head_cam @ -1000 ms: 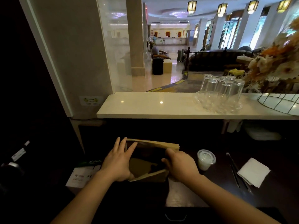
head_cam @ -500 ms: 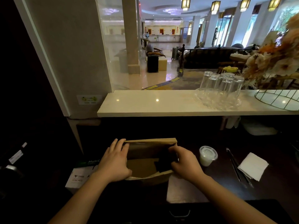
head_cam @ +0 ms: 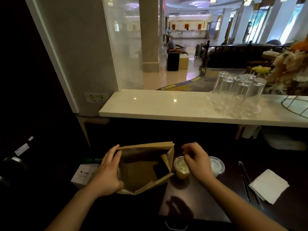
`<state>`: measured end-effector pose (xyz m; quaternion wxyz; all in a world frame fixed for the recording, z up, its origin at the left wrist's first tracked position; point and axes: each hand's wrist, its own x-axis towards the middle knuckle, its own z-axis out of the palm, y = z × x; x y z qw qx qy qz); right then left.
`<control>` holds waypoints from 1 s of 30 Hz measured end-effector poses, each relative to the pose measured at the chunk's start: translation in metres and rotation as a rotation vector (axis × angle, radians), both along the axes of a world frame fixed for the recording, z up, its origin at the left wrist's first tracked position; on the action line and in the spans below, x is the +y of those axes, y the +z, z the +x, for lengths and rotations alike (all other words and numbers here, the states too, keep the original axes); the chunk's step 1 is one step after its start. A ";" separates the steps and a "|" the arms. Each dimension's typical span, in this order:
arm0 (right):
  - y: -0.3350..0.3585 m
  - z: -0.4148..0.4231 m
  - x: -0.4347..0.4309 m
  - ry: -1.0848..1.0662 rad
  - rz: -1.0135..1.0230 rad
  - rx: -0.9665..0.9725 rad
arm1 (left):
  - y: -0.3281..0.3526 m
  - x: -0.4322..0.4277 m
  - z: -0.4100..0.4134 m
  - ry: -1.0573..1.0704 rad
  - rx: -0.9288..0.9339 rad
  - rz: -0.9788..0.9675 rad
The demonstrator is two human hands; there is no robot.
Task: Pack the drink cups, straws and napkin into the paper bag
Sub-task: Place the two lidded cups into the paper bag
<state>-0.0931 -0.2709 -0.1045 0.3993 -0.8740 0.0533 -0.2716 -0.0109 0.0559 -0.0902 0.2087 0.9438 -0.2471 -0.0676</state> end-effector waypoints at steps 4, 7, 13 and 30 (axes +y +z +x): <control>-0.017 0.021 -0.018 0.023 -0.318 0.662 | 0.001 0.003 0.002 -0.010 -0.018 0.008; -0.032 0.033 -0.015 0.053 -0.424 0.854 | 0.002 0.002 0.005 -0.022 -0.012 0.001; -0.053 0.048 -0.011 0.055 -0.472 0.890 | 0.001 0.001 0.010 -0.032 0.030 -0.005; 0.030 -0.001 -0.024 -0.099 -0.321 0.473 | -0.024 0.002 0.025 -0.062 -0.016 -0.116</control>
